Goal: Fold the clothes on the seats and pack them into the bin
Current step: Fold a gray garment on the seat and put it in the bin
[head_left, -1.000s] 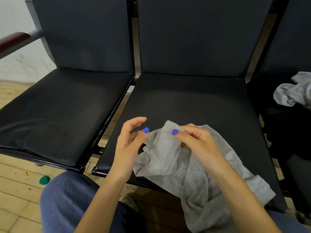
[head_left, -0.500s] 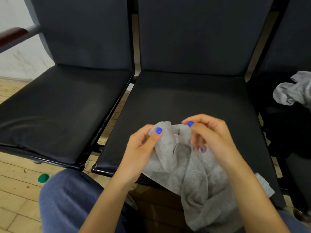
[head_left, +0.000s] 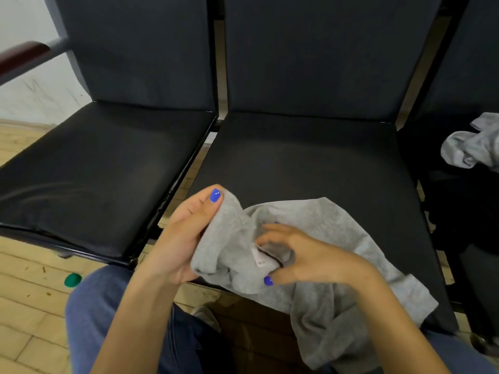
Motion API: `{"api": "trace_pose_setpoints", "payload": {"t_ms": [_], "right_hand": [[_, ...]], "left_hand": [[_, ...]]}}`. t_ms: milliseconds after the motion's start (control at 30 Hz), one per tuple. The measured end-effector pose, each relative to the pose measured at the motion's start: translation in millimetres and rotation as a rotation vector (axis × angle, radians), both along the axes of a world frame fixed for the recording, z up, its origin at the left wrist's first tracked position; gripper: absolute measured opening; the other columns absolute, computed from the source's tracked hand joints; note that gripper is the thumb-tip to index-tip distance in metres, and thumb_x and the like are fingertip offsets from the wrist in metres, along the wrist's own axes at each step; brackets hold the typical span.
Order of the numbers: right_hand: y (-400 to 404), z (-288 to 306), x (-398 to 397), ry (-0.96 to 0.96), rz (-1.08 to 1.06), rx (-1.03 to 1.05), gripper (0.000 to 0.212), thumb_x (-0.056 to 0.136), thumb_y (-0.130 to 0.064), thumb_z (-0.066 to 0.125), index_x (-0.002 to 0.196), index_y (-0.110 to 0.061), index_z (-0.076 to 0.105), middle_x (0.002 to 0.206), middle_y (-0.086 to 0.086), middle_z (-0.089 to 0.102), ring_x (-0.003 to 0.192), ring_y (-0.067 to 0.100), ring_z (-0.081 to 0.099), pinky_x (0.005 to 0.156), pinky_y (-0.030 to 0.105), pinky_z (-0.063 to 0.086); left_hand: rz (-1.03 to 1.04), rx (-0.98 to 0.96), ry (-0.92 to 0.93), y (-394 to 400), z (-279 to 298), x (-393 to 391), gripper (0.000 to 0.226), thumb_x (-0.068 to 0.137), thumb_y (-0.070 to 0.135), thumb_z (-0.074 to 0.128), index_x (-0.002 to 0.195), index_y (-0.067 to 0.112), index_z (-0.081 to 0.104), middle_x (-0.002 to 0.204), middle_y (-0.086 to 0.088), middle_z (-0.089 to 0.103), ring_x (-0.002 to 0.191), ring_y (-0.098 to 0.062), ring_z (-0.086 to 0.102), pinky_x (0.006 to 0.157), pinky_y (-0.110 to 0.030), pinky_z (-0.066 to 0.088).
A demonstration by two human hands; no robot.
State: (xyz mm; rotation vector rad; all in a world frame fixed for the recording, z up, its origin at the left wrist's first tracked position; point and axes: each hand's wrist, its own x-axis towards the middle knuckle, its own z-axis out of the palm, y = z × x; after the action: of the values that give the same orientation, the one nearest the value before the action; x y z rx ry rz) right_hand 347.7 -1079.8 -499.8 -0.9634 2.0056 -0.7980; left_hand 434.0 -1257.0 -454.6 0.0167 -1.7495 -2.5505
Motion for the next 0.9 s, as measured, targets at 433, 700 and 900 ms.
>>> {"api": "trace_pose_setpoints", "payload": {"t_ms": [433,700,900], "right_hand": [[12,4,-6,-0.420,0.073,-0.072,0.050,0.083,-0.014,0.071,0.129,-0.017,0.051,0.129,-0.004,0.057,0.119,0.011,0.056,0.103,0.040,0.046],[24,15,-16,-0.459,-0.103,-0.210,0.043,0.074,-0.023,0.069,0.116,-0.020,0.062,0.116,-0.007,0.067,0.110,0.007,0.062,0.089,0.024,0.052],[22,11,-20,-0.523,-0.342,-0.311,0.029,0.078,-0.032,0.059,0.102,-0.022,0.072,0.109,-0.002,0.072,0.104,0.010,0.066,0.091,0.027,0.053]], "left_hand": [[0.460,0.234,-0.011,-3,9,-1,0.047,0.093,0.027,0.043,0.050,0.023,0.061,0.053,0.008,0.053,0.049,-0.003,0.054,0.053,-0.017,0.051],[0.508,0.288,-0.013,-9,5,0,0.028,0.082,0.030,0.052,0.057,0.020,0.059,0.059,0.006,0.055,0.055,-0.006,0.057,0.058,-0.022,0.055],[0.522,0.268,-0.063,-13,0,-4,0.020,0.081,0.035,0.053,0.075,0.016,0.057,0.072,0.002,0.057,0.069,-0.011,0.059,0.068,-0.027,0.056]]}}
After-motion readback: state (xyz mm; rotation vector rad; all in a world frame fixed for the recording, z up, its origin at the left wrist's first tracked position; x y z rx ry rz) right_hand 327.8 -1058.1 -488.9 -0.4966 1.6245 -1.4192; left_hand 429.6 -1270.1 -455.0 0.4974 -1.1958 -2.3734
